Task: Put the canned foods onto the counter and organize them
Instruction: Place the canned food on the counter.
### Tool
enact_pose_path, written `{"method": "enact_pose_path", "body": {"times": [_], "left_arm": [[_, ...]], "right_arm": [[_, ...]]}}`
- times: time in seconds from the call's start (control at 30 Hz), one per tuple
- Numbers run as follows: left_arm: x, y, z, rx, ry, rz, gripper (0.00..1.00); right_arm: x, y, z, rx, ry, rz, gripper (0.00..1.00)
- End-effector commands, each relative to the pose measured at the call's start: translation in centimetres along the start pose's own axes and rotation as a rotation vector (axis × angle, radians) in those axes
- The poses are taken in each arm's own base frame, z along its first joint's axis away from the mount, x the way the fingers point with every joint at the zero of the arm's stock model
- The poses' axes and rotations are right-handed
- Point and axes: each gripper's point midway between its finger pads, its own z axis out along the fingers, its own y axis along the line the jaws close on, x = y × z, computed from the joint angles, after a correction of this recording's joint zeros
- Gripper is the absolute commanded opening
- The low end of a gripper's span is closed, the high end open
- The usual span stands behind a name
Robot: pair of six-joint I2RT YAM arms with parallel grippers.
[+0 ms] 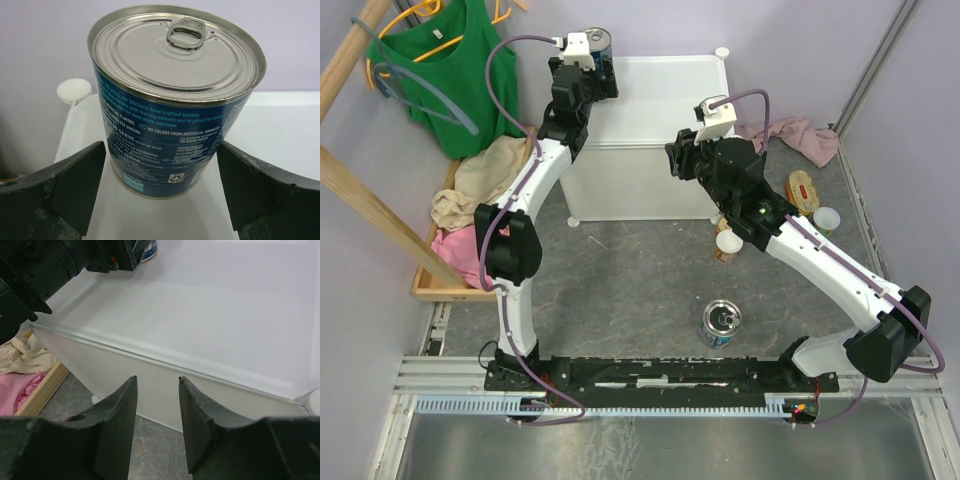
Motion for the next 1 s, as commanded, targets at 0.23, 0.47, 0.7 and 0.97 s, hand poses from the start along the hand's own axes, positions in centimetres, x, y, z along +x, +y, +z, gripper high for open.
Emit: {"method": "enact_pose_path", "body": {"times": [0.23, 0.47, 0.7, 0.97], "left_arm": [[-3.3, 1.2, -1.8, -0.052, -0.063, -0.033, 0.99], [-4.6, 1.2, -3.3, -0.049, -0.073, -0.036, 0.99], [-5.3, 1.1, -5.1, -0.033, -0.071, -0.040, 0.99], [-6.5, 0.1, -8.7, 0.015, -0.047, -0.055, 0.99]], "right_arm": [[-1.3, -0.2, -0.4, 0.009, -0.036, -0.001, 0.48], [-0.8, -0.4, -0.3, 0.020, -0.020, 0.002, 0.49], [-0.4, -0.5, -0.3, 0.031, 0.000, 0.001, 0.50], [-0.3, -1.4, -0.8, 0.068, 0.021, -0.023, 0.58]]}}
